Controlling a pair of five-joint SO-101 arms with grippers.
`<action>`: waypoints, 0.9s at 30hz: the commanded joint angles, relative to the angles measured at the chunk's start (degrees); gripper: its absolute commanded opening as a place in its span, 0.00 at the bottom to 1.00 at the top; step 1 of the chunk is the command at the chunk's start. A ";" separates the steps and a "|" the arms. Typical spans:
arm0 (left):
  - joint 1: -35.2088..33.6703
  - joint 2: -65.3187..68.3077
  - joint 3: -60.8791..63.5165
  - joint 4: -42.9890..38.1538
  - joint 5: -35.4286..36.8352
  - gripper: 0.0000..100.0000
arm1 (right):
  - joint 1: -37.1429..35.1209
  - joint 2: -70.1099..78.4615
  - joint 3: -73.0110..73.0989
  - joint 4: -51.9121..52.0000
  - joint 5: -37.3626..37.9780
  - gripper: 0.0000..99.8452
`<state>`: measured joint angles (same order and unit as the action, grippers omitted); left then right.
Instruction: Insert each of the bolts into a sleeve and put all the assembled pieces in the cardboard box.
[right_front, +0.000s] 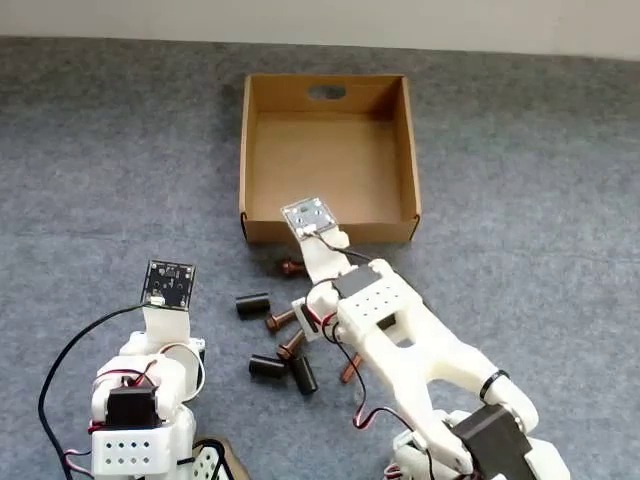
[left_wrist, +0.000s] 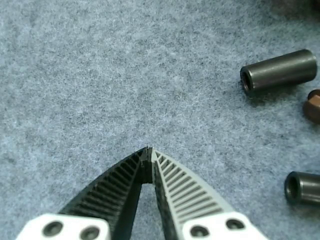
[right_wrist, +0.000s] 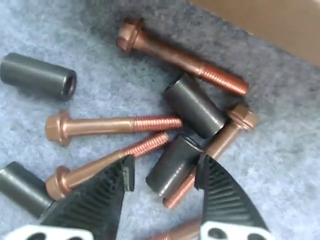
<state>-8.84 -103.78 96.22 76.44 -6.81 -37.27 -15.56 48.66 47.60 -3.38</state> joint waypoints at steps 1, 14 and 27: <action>-0.48 -0.40 1.01 0.26 0.00 0.01 | 0.66 -0.22 1.80 -2.95 -0.18 0.19; -0.48 -0.40 1.01 0.26 0.00 0.01 | 2.77 -0.92 6.11 -2.86 0.00 0.19; -0.48 -0.40 1.01 0.26 0.00 0.01 | 2.95 -0.40 5.49 -3.03 5.36 0.19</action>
<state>-8.84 -103.78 96.22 76.44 -6.81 -32.88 -16.26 54.64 45.23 1.45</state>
